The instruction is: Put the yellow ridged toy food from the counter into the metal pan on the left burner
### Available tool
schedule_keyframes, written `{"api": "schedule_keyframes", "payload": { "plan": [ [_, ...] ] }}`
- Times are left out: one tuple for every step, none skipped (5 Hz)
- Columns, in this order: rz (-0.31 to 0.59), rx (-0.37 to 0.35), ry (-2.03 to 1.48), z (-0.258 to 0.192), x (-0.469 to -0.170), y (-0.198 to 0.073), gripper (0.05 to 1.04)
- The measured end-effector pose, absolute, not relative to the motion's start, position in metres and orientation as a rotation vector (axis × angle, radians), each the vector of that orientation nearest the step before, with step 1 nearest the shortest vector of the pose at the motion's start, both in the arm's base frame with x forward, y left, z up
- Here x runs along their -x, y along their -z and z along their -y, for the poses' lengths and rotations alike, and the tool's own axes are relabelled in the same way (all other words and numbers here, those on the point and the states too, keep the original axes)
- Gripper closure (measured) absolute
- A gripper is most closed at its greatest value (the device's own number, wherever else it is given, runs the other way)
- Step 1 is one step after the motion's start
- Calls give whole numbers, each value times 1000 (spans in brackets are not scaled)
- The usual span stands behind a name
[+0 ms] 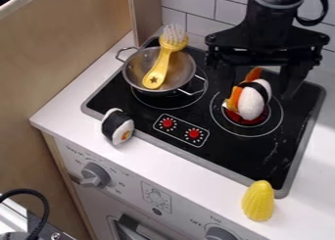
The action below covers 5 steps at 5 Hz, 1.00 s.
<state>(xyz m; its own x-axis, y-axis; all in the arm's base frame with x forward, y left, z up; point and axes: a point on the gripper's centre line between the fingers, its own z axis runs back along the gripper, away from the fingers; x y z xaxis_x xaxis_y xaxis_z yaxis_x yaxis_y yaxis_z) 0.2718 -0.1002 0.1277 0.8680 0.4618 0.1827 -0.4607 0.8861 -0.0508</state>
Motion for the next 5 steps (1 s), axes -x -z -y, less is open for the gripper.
{"api": "schedule_keyframes", "payload": {
  "plan": [
    [164,-8,-483,100,-268,-119,84],
    [142,36,-479,98,-256,-119,84],
    [161,69,-466,94,-238,-131,84],
    [172,43,-482,104,-226,-130,84],
    [188,35,-483,115,-223,-125,84]
  ]
}}
